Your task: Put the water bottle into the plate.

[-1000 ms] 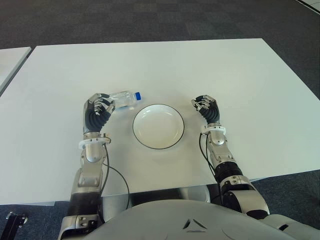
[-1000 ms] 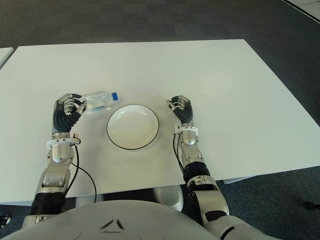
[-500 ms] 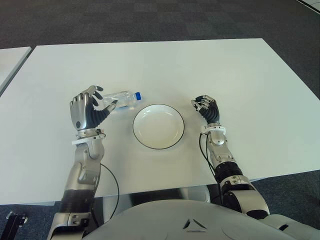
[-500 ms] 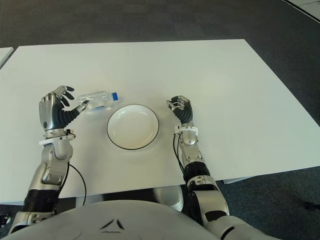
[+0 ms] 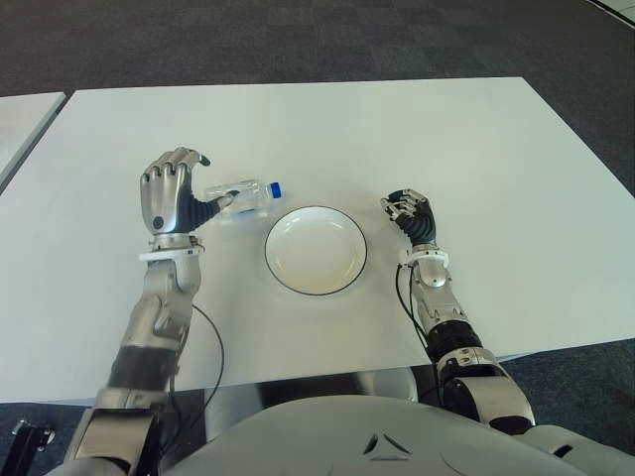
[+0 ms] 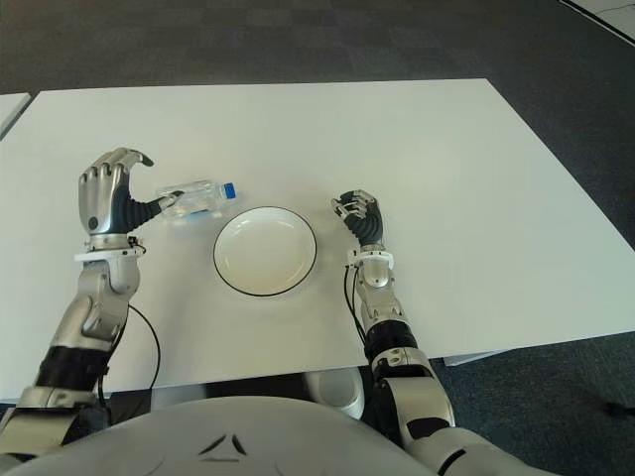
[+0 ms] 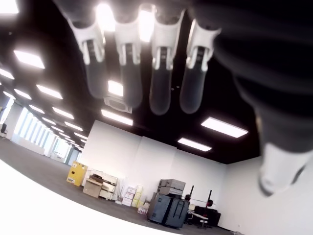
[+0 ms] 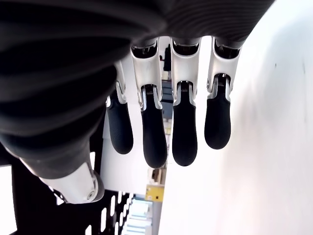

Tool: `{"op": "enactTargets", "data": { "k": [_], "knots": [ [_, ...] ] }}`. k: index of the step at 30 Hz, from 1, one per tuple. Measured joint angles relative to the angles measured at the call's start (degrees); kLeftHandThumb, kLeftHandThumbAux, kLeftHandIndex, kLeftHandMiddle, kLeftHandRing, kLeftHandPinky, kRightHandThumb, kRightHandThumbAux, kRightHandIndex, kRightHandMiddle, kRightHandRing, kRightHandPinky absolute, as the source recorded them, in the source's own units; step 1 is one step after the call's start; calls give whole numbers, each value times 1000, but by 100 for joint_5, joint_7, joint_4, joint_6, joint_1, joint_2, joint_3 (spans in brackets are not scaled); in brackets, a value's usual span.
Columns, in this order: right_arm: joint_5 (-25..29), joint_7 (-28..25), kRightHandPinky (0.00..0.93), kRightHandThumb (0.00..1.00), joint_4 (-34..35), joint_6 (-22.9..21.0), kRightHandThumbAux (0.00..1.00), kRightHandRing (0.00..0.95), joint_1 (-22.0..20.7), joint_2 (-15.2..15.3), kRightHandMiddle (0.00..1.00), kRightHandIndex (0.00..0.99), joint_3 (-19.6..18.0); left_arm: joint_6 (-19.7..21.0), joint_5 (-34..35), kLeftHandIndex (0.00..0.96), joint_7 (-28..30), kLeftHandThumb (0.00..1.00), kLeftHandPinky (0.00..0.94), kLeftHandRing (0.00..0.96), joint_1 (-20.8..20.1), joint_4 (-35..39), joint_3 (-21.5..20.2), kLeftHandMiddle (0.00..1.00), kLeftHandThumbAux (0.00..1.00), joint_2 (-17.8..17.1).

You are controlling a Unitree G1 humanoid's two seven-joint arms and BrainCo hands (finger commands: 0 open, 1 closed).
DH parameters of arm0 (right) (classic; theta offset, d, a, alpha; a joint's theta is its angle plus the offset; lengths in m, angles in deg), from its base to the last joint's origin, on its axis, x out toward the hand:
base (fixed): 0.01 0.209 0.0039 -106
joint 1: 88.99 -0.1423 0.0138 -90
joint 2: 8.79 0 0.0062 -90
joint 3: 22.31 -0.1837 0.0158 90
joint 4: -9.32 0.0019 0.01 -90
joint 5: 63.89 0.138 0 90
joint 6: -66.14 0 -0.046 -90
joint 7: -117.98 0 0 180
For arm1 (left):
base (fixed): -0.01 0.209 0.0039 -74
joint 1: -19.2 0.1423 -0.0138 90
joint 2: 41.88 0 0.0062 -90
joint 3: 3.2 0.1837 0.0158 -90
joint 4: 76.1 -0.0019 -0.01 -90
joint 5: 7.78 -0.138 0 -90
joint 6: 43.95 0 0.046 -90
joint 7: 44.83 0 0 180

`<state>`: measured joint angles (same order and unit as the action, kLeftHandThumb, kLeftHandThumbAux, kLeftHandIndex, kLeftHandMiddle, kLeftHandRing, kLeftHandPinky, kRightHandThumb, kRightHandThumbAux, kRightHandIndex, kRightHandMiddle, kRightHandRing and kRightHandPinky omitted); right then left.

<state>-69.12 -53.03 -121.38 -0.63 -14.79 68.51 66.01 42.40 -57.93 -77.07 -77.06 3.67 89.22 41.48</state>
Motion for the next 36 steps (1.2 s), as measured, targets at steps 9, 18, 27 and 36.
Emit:
{"op": "enactTargets", "data": {
  "k": [9, 18, 27, 36],
  "knots": [
    [4, -4, 545, 710, -59, 2, 729, 521, -3, 15, 511, 431, -66, 83, -252, 2, 19, 570, 1, 1, -546, -1094, 606, 1, 295, -373],
    [4, -10, 551, 709, -150, 21, 730, 526, -7, 26, 511, 430, -112, 303, -450, 0, 17, 534, 0, 0, -943, -1932, 1155, 0, 193, -496],
    [-1, -12, 549, 709, -161, 35, 731, 523, -17, 24, 508, 429, -115, 352, -441, 0, 39, 573, 0, 0, -1370, -2466, 1450, 0, 173, -551],
    [-5, -5, 546, 709, -156, 35, 730, 521, -18, 26, 509, 429, -116, 314, -387, 0, 249, 594, 0, 0, -1610, -3104, 1795, 0, 184, -556]
  ]
}}
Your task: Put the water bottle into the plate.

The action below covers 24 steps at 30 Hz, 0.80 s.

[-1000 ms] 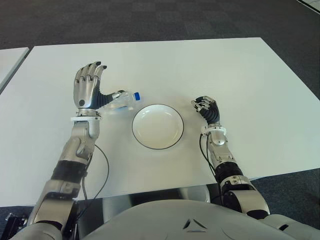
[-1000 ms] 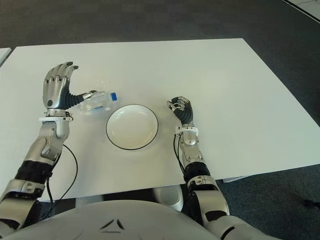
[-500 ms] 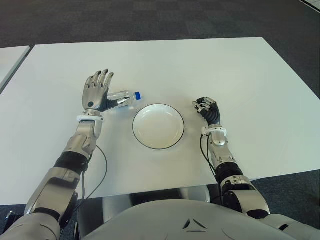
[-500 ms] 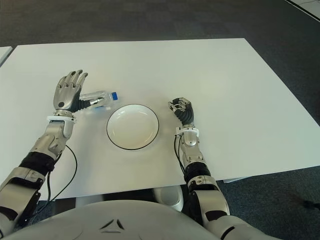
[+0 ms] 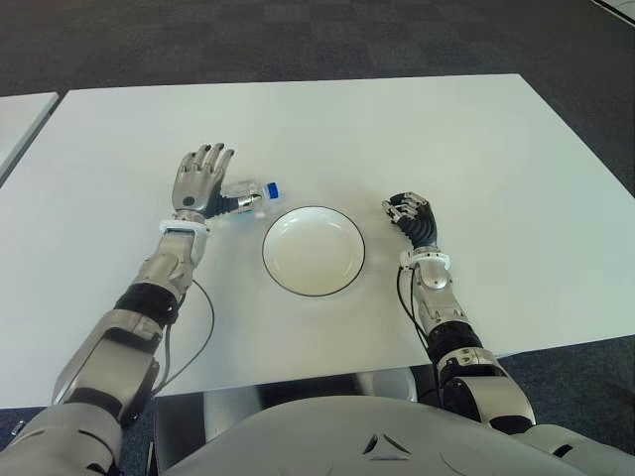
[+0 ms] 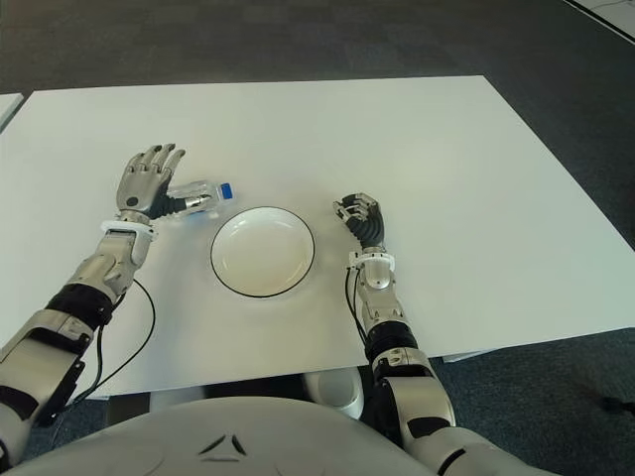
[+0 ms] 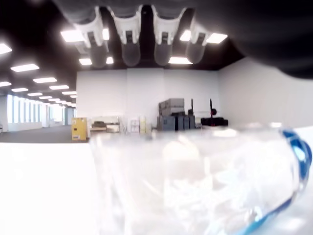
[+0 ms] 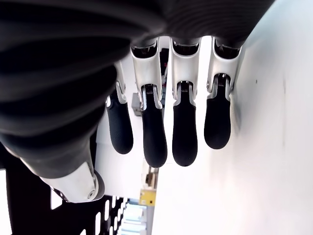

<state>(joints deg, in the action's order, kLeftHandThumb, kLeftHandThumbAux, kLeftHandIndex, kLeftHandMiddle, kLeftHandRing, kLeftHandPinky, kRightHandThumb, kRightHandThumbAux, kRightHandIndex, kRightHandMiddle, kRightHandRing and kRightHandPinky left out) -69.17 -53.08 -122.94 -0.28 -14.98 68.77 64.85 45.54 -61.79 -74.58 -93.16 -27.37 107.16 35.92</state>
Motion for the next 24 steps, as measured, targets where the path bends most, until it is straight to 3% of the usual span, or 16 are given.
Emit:
{"op": "enactTargets", "data": {
  "k": [14, 24],
  "knots": [
    [5, -29, 548, 709, -2, -1, 729, 524, -5, 0, 507, 430, -12, -242, 162, 0, 340, 604, 0, 0, -446, -1162, 545, 0, 226, 87],
    [6, -34, 528, 710, -3, 15, 729, 512, -13, -7, 503, 430, -18, -263, 225, 0, 340, 635, 0, 0, -1223, -2653, 913, 0, 267, 290]
  ]
}}
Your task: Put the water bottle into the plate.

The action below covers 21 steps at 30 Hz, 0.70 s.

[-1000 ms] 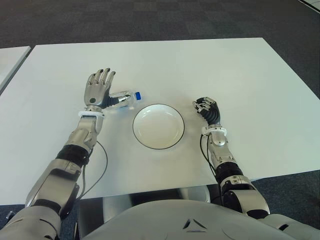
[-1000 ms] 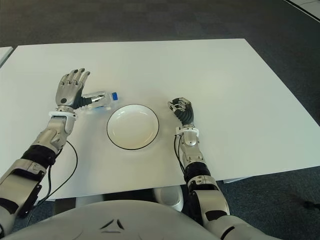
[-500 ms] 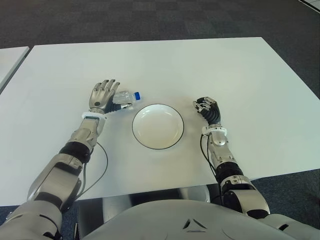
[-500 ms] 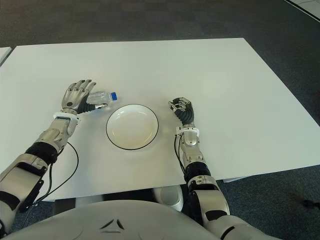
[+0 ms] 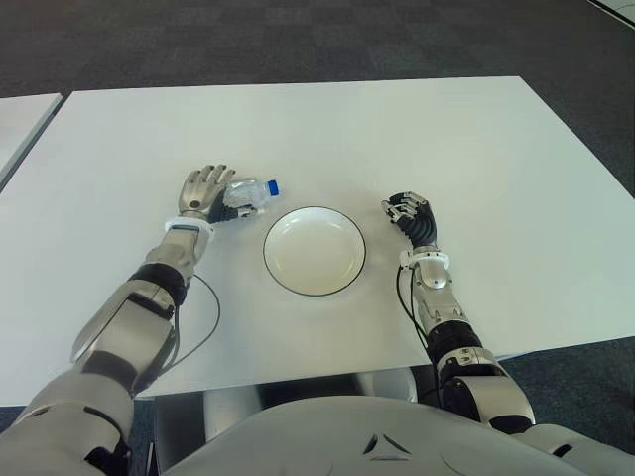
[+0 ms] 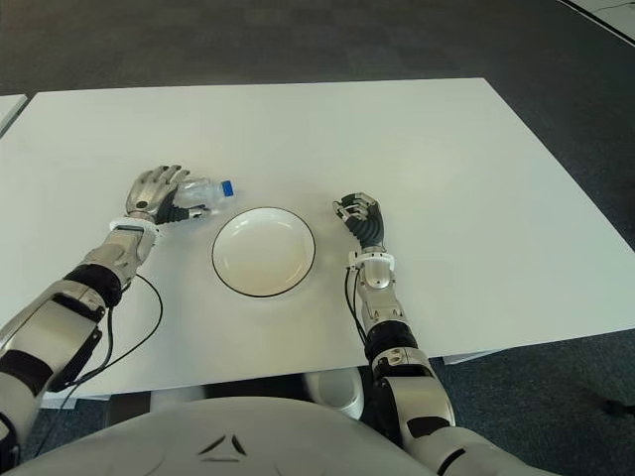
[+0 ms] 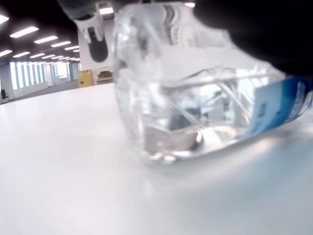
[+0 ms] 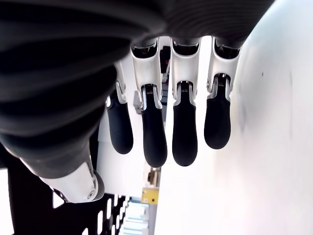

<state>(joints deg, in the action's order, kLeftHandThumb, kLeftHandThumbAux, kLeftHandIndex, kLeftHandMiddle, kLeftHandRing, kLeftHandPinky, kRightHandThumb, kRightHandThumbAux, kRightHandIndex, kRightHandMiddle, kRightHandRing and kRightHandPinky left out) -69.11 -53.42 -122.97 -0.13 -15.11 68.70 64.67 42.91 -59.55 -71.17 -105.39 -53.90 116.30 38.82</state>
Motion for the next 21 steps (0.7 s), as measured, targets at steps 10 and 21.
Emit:
{"op": "enactTargets", "data": {
  "k": [10, 21],
  "knots": [
    [0, 1, 537, 710, 0, 30, 729, 511, 0, 8, 502, 430, -32, 26, 82, 0, 144, 645, 0, 0, -255, -335, 304, 0, 289, 31],
    [-3, 7, 551, 709, 0, 30, 729, 523, 0, -4, 509, 430, -28, -6, 285, 50, 303, 710, 160, 100, -285, -414, 350, 83, 371, 27]
  ]
}}
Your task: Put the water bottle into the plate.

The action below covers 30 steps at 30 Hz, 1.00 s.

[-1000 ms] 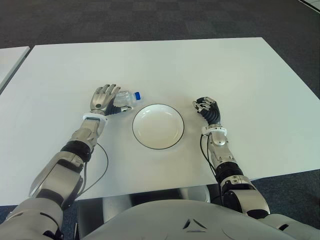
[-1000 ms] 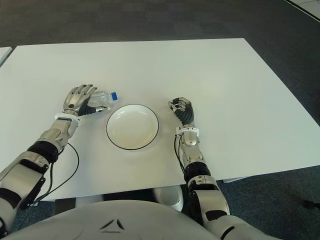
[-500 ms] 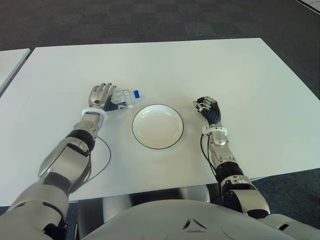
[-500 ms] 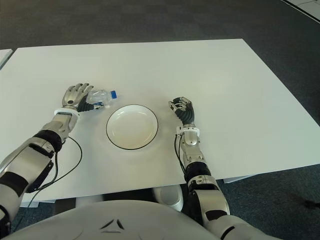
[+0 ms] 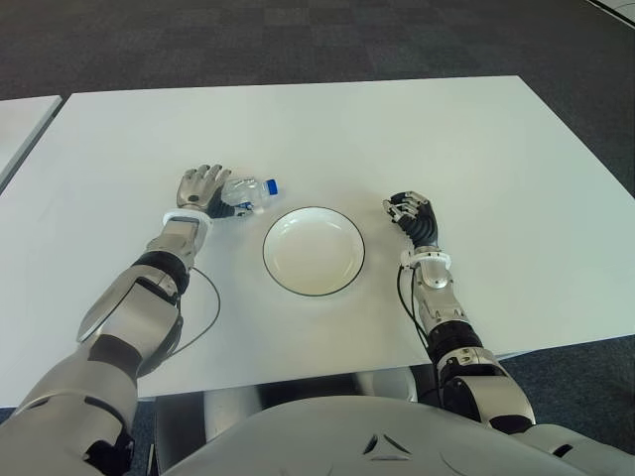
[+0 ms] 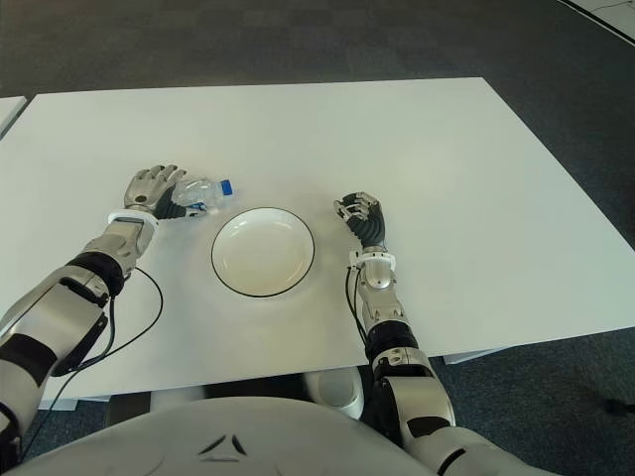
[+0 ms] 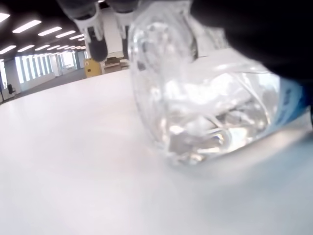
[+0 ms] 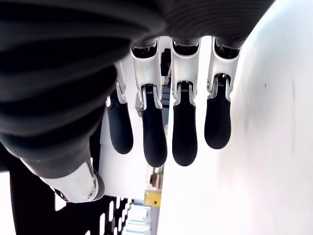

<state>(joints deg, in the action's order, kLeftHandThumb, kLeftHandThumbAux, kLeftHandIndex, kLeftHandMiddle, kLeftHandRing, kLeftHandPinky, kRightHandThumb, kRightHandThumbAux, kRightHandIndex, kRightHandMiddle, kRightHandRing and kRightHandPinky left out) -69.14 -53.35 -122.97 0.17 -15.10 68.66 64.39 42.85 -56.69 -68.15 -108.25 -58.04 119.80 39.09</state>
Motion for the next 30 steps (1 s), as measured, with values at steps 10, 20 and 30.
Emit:
{"op": "enactTargets", "data": {
  "k": [10, 20, 30],
  "knots": [
    [6, 16, 539, 710, -10, 18, 729, 518, 0, 0, 507, 430, -10, -63, 298, 387, 44, 819, 541, 539, 1, -36, -54, 472, 592, -6],
    [6, 40, 532, 710, -22, 37, 729, 512, -1, -13, 504, 430, -19, -402, 623, 399, -174, 848, 816, 779, 106, -5, -173, 554, 664, -32],
    [6, 77, 540, 710, -69, 38, 729, 517, -14, -27, 508, 431, -20, -538, 881, 395, -357, 848, 876, 845, 258, 91, -373, 549, 670, -30]
  ]
}}
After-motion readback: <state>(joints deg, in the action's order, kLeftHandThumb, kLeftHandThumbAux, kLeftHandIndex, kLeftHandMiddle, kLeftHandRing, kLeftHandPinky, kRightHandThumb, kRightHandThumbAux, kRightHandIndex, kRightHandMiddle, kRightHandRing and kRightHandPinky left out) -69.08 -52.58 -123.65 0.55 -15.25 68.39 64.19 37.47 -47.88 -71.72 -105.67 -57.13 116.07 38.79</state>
